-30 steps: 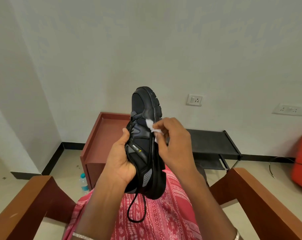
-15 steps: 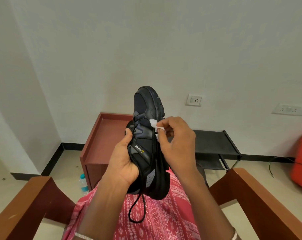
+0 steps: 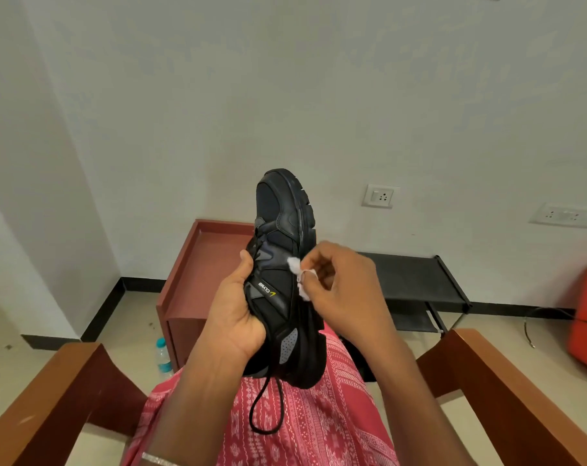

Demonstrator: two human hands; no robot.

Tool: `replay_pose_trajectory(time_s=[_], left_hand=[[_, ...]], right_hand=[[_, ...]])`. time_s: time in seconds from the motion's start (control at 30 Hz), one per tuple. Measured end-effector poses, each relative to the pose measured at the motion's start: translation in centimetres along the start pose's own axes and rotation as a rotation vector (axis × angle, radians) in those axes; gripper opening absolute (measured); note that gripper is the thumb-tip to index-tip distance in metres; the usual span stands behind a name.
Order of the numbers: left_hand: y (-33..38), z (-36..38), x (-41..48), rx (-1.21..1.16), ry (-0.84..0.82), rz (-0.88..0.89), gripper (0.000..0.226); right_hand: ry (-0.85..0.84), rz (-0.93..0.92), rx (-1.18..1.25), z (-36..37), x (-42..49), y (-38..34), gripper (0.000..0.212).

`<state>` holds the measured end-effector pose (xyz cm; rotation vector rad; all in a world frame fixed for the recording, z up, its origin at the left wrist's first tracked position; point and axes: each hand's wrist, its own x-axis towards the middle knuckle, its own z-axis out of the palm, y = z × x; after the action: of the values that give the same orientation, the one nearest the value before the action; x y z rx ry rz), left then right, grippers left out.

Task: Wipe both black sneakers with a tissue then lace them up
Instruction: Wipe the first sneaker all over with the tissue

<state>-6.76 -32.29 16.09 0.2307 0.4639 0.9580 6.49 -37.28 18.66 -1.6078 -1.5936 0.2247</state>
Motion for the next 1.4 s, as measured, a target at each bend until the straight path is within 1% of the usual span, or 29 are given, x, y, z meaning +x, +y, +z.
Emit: replay_pose_trajectory(time_s=[0.1, 0.17, 0.2, 0.23, 0.3, 0.4, 0.43, 0.47, 0.53, 0.7, 0.77, 0.83, 0.93, 1.0, 1.07, 1.17, 1.23, 1.3, 1.4], left_hand=[[-0.3, 0.2, 0.0, -0.001, 0.011, 0.004, 0.049], [-0.2, 0.2, -0.1, -0.003, 0.005, 0.006, 0.050], [0.0, 0.1, -0.1, -0.005, 0.000, 0.009, 0.052], [0.2, 0.0, -0.1, -0.008, -0.004, 0.016, 0.055], [0.7, -0.5, 0.0, -0.013, -0.004, 0.030, 0.061], [1.2, -0.8, 0.0, -0.016, 0.003, 0.049, 0.055], [1.1, -0.7, 0.0, -0.016, 0.010, 0.050, 0.052], [1.0, -0.6, 0.0, -0.015, 0.015, 0.044, 0.051], [0.6, -0.3, 0.0, -0.013, 0.015, 0.021, 0.051], [-0.1, 0.0, 0.1, -0.007, 0.007, -0.006, 0.052], [-0.1, 0.1, 0.0, -0.003, 0.000, -0.011, 0.052], [0.1, 0.0, -0.1, -0.008, -0.005, -0.002, 0.051], [0.6, -0.3, -0.1, -0.022, -0.002, 0.028, 0.050], [0.8, -0.4, -0.1, -0.035, -0.011, 0.036, 0.053], [1.0, -0.4, -0.1, -0.032, -0.020, 0.037, 0.054], [1.0, -0.4, -0.2, -0.030, -0.035, 0.020, 0.053], [0.8, -0.4, -0.2, -0.032, -0.044, 0.009, 0.055], [0.6, -0.1, -0.3, -0.030, -0.066, -0.006, 0.056], [0.0, 0.2, -0.4, -0.011, -0.082, -0.014, 0.052]], right_hand=[[0.209, 0.000, 0.034, 1.0, 1.3, -0.1, 0.011], [0.255, -0.051, 0.038, 1.6, 1.1, -0.3, 0.011], [0.237, -0.072, 0.039, 1.8, 0.6, -0.3, 0.011], [0.191, -0.078, 0.041, 1.8, 0.0, -0.3, 0.010], [0.031, -0.066, 0.026, 1.4, -1.4, 0.0, 0.008], [-0.236, -0.060, -0.063, 0.2, -2.7, 0.0, 0.008], [-0.282, -0.052, -0.084, -0.1, -2.6, -0.1, 0.009], [-0.292, -0.044, -0.096, -0.4, -2.3, -0.1, 0.009], [-0.211, -0.037, -0.104, -0.5, -1.0, 0.0, 0.010], [0.240, -0.032, 0.032, 0.5, 2.4, 0.0, 0.010], [0.317, -0.057, 0.028, 1.0, 2.3, -0.1, 0.010], [0.292, -0.096, 0.001, 1.4, 1.5, 0.2, 0.011], [0.199, -0.144, -0.029, 1.9, -0.7, 0.7, 0.015], [0.196, -0.169, -0.052, 2.3, -2.3, 0.7, 0.017], [0.182, -0.170, -0.095, 2.4, -3.5, 0.5, 0.017], [0.065, -0.152, -0.150, 1.5, -3.7, 0.3, 0.015], [0.027, -0.148, -0.135, 0.7, -3.0, -0.2, 0.013], [0.088, -0.139, -0.074, 0.1, -1.8, -0.7, 0.012], [0.279, -0.122, 0.021, 0.0, 0.1, -1.4, 0.012]])
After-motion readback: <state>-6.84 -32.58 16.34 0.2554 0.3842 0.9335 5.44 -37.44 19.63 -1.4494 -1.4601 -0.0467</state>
